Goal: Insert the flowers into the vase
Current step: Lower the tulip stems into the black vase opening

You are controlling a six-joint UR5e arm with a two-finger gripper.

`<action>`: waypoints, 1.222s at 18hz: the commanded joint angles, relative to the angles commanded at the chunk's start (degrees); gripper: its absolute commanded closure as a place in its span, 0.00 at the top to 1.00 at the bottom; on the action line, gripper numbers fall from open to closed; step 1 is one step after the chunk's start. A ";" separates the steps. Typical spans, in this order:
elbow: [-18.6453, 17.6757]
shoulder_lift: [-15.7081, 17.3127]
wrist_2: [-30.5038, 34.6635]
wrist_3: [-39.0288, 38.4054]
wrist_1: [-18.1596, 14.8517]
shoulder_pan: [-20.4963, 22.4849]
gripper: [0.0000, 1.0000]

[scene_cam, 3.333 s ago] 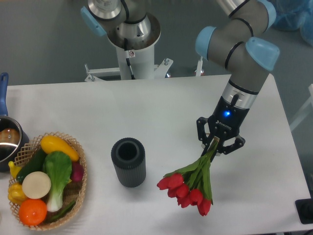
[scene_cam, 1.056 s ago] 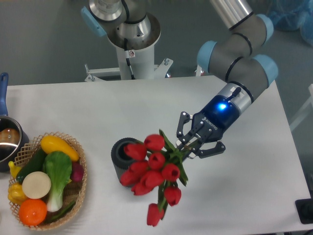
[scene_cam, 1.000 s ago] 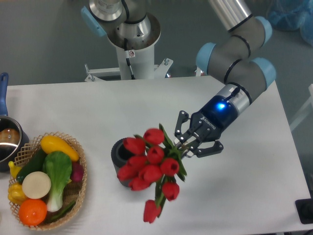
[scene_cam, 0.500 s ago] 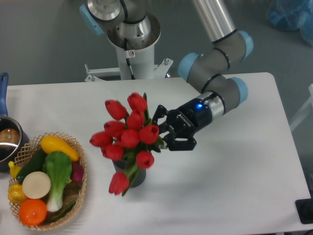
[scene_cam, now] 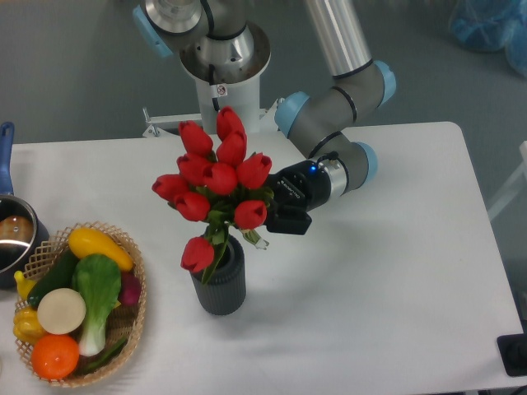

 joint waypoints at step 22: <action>0.35 -2.72 -3.42 6.93 -0.88 -6.42 0.25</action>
